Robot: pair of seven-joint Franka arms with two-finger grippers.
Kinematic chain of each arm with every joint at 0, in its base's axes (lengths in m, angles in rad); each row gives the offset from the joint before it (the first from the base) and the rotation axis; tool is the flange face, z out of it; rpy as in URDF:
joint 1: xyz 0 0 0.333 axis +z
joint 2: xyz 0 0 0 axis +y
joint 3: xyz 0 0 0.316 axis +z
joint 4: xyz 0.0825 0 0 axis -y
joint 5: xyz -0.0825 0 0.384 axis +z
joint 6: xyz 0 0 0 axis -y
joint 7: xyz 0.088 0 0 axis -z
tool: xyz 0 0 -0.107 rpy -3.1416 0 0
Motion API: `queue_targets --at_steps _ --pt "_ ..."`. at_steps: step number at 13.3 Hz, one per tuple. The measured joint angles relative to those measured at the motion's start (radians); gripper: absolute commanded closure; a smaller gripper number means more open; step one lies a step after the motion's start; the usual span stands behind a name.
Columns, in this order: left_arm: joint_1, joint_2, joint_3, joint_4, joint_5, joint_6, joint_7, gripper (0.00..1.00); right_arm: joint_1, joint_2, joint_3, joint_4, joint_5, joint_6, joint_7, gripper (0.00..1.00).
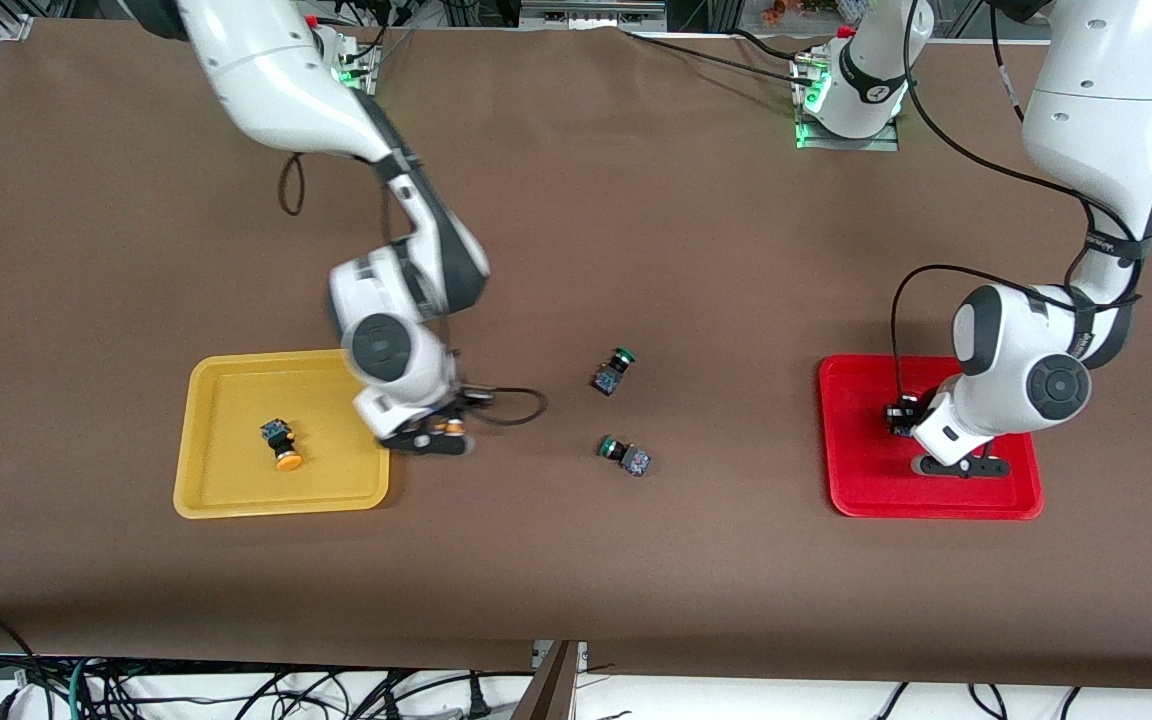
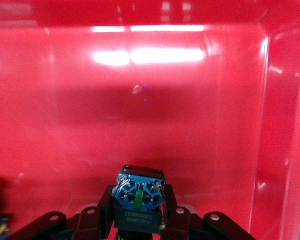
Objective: Place red and yellow buttons in trays
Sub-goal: 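Place the yellow button in the tray while the left gripper withdraws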
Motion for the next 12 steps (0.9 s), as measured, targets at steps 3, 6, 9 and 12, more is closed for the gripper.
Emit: queue_targets --at_steps 3,6,9,12 --pt "0.0 -0.014 -0.002 -0.032 0.0 0.034 -0.001 0.01 -0.028 -0.035 -0.097 -0.067 0.0 -0.035 -0.206 0.91" --pt "0.0 -0.03 -0.008 -0.012 0.0 0.026 -0.001 0.0 -0.035 -0.034 -0.138 -0.152 0.028 -0.011 -0.26 0.36" --pt "-0.005 -0.052 -0.014 0.136 0.0 -0.158 -0.002 0.0 -0.061 -0.033 -0.143 -0.204 0.128 0.035 -0.311 0.0" --pt "-0.016 -0.07 -0.022 0.341 0.0 -0.363 -0.003 0.0 -0.064 -0.05 -0.145 -0.199 0.139 0.051 -0.316 0.0"
